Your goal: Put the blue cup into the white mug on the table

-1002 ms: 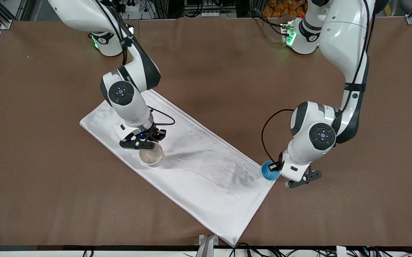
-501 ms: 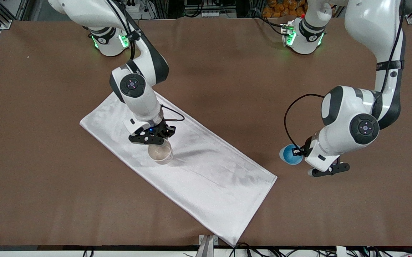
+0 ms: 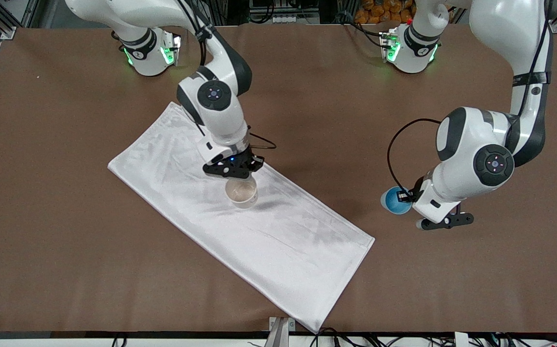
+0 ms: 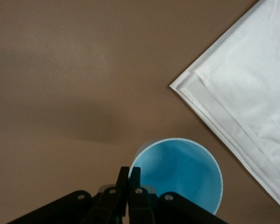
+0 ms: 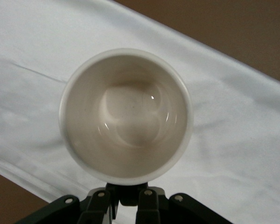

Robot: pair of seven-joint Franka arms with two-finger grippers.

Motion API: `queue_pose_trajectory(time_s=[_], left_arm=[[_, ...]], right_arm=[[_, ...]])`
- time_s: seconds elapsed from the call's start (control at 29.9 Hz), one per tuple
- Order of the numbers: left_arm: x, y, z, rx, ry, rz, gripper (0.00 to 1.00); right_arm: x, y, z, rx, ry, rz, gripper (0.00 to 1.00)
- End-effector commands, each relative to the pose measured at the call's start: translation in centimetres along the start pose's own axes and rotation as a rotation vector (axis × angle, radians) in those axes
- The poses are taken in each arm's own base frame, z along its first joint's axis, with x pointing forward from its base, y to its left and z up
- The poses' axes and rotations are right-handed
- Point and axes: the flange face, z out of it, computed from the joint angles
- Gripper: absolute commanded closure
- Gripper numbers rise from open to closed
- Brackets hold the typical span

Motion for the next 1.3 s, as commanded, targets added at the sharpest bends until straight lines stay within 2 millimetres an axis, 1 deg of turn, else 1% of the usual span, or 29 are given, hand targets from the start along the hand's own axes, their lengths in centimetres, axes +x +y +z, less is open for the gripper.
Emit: queue_pose_trajectory(time_s=[0.0, 0.13, 0.2, 0.27, 0.37, 0.53, 0.6, 0.67, 0.83, 1.0, 1.07, 1.17, 1.27], left_arm=[[-1.3, -1.6, -1.2, 0.016, 0.002, 0.021, 1.0], [-1.7, -1.7, -1.2, 0.018, -0.001, 0.025, 1.0], [-1.9, -1.9, -1.5, 0.033, 0.006, 0.032, 1.0], [-2.1, -2.0, -1.5, 0.05, 0.009, 0.041, 1.0], [-2.3, -2.1, -1.6, 0.056, 0.008, 0.043, 1.0], [-3.0, -2.2, -2.3, 0.081, 0.021, 0.059, 1.0], [-3.4, -2.0, -2.4, 0.088, 0.023, 0.067, 1.0], [-3.4, -1.9, -2.4, 0.096, 0.026, 0.069, 1.0], [-3.5, -1.8, -2.4, 0.101, 0.028, 0.068, 1.0], [-3.5, -1.8, -2.6, 0.1, 0.031, 0.064, 1.0], [-3.5, -1.8, -2.6, 0.1, 0.031, 0.064, 1.0], [-3.5, -1.8, -2.5, 0.1, 0.03, 0.064, 1.0], [-3.5, -1.8, -2.5, 0.102, 0.024, 0.063, 1.0]], right_arm=[[-2.6, -5.3, 0.9, -0.002, 0.001, 0.037, 1.0], [-4.1, -8.5, 1.1, 0.0, 0.001, 0.058, 1.0], [-5.2, -10.1, 1.6, 0.001, -0.001, 0.068, 1.0], [-6.4, -11.5, 2.2, 0.005, 0.0, 0.075, 1.0], [-8.2, -13.0, 2.9, 0.01, 0.0, 0.076, 1.0], [-10.3, -14.3, 3.4, 0.016, -0.004, 0.089, 1.0], [-11.8, -15.2, 3.6, 0.018, -0.005, 0.084, 1.0], [-13.2, -15.8, 4.2, 0.014, -0.009, 0.077, 1.0], [-15.6, -17.6, 5.3, 0.019, -0.008, 0.044, 1.0], [-17.4, -18.9, 7.2, 0.008, 0.014, 0.019, 1.0], [-18.0, -19.4, 7.7, 0.007, 0.029, 0.015, 1.0], [-18.1, -19.6, 8.3, 0.005, 0.038, 0.02, 1.0], [-18.7, -19.8, 8.5, 0.004, 0.038, 0.011, 1.0]])
